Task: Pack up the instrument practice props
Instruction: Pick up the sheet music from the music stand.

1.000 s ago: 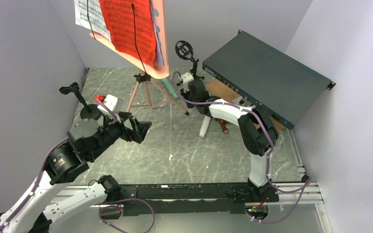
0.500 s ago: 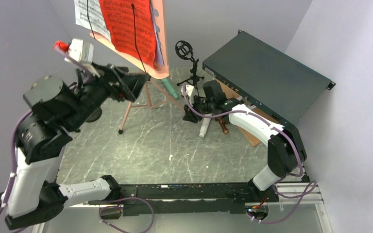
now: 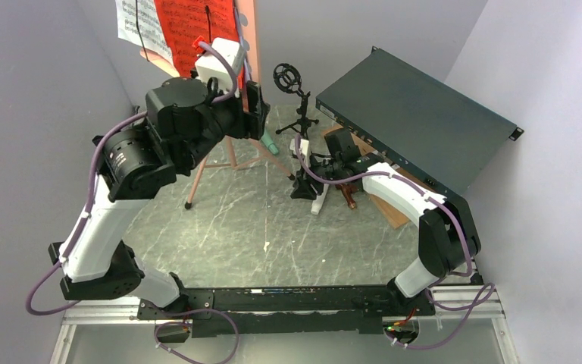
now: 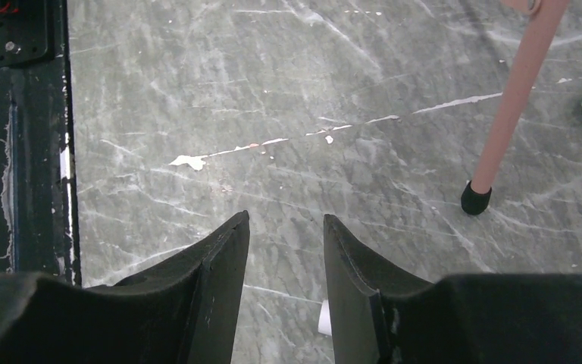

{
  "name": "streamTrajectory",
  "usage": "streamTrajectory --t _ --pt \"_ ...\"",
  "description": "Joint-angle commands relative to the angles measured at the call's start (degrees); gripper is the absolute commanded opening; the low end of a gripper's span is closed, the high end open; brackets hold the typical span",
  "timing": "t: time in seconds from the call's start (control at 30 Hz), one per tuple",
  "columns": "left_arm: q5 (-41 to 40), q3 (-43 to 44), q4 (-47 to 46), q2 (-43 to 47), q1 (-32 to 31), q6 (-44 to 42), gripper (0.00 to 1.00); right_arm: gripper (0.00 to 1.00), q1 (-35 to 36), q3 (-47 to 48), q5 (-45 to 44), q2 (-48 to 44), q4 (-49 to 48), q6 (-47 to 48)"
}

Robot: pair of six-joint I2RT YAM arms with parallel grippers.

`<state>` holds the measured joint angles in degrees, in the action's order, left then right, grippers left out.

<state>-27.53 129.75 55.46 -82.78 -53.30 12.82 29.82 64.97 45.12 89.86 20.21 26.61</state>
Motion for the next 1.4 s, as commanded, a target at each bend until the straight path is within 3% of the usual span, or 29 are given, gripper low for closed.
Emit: streamTrajectory --t 0.0,0.27,0.63,1.07,1.23,1.37 --pt "-12.2 3.6 -1.0 -0.4 -4.6 -7.1 0.71 0.44 -0.2 0.0 3.1 -1.2 0.1 1.8" --pt "-26.8 -3.1 -11.8 2.1 -12.7 -18.9 0.69 0.44 -0.3 -0.1 3.8 -1.2 0.1 1.9" --pt "-32.7 -5.7 -16.7 1.0 -12.9 -27.1 0.67 0.44 -0.6 0.1 4.3 -1.4 0.7 2.4" --pt "-23.2 -3.4 -7.4 -2.1 -3.1 -18.8 0.64 0.44 -1.4 0.0 5.2 -2.0 0.6 2.3" --pt "-20.6 -4.3 -6.5 -1.8 -0.4 -17.1 0.50 0.44 -1.5 -0.1 5.5 -2.1 0.7 2.3" --pt "-19.4 -4.5 -7.6 -0.9 -0.4 -17.2 0.25 0.44 -1.6 -0.1 5.7 -2.1 0.7 2.5"
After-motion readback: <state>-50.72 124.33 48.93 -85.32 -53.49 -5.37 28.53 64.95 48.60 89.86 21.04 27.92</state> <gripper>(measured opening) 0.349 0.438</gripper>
